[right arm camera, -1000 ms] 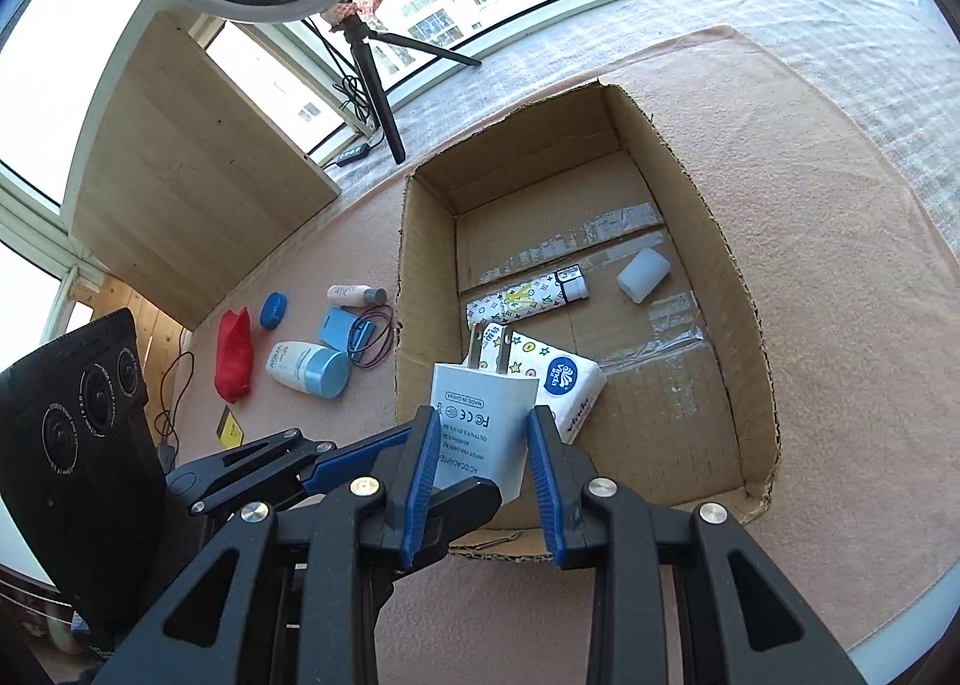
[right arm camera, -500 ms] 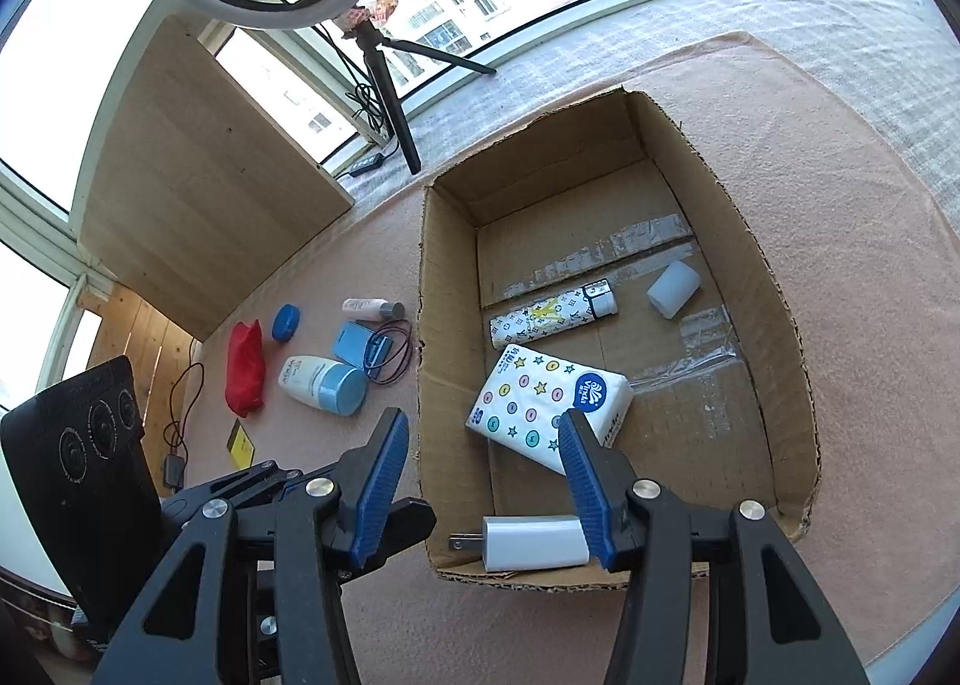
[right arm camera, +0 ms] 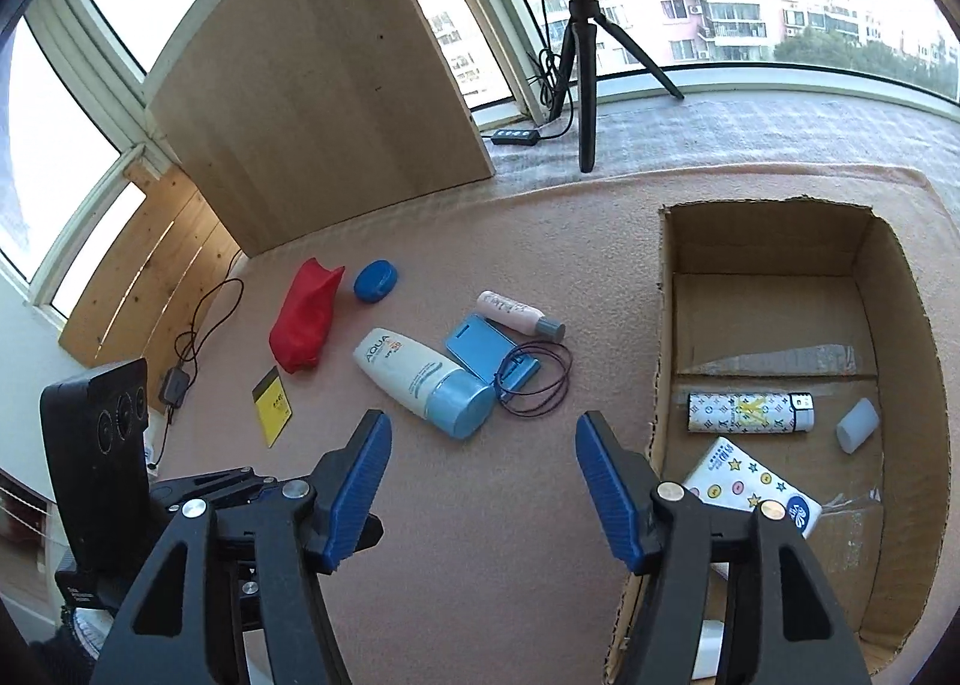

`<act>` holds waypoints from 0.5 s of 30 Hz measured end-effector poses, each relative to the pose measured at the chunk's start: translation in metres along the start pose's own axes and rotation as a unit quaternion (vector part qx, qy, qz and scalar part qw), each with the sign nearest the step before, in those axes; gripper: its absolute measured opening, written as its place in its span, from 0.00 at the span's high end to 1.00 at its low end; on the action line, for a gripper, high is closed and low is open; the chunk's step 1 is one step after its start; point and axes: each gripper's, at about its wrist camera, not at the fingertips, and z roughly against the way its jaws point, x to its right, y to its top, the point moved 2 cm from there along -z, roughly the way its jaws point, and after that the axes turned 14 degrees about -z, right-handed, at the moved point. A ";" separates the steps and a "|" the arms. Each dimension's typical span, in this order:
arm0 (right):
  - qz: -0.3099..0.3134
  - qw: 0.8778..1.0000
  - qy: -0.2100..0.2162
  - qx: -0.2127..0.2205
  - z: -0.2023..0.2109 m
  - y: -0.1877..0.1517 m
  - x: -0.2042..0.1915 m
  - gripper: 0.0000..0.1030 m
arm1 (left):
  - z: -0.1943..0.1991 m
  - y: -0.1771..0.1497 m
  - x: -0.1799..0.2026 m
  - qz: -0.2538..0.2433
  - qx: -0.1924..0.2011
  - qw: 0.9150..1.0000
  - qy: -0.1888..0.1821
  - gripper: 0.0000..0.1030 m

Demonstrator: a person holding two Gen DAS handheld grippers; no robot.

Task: Organize objects
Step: 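Move the right tool to the white AQUA sunscreen tube and close on it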

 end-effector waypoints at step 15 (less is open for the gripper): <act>-0.011 0.990 0.016 -0.137 -0.120 0.031 -0.048 0.42 | 0.019 -0.027 -0.056 0.048 0.006 0.999 0.014 0.56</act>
